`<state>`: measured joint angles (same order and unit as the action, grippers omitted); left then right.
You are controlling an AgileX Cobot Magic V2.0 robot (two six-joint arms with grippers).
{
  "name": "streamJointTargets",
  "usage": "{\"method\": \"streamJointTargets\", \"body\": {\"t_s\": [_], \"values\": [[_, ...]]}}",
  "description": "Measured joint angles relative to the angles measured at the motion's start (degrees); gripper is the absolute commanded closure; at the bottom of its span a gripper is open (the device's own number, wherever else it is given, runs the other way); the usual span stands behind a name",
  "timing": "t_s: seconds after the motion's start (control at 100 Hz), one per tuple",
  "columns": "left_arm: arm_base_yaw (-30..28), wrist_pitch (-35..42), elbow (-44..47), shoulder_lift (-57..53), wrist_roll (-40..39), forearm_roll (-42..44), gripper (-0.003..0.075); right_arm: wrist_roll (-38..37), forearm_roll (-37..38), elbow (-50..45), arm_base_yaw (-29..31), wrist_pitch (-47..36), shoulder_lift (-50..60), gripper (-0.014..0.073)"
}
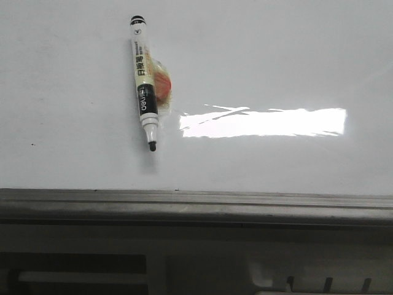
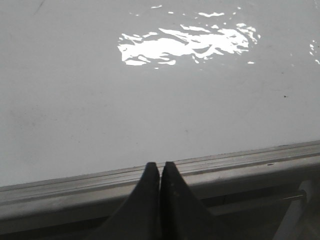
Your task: Write number 6 on whiteboard
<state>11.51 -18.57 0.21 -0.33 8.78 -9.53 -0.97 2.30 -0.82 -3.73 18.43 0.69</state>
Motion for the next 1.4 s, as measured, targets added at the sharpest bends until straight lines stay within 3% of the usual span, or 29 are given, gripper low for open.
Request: {"method": "streamJointTargets", "body": {"t_s": [1.2,1.3,1.4], "values": [[0.0,0.0,0.0,0.0,0.0,-0.4,0.0739,0.0,0.0,0.0,0.0,-0.9,0.0,0.0665],[0.0,0.9,0.0,0.0,0.0,-4.0,0.0739,0.0,-0.6,0.0,0.0,-2.7,0.0,0.0665],[0.0,5.0,0.0,0.0,0.0,-15.8,0.0739,0.0,-5.5,0.0,0.0,-6.6,0.0,0.0665]]}}
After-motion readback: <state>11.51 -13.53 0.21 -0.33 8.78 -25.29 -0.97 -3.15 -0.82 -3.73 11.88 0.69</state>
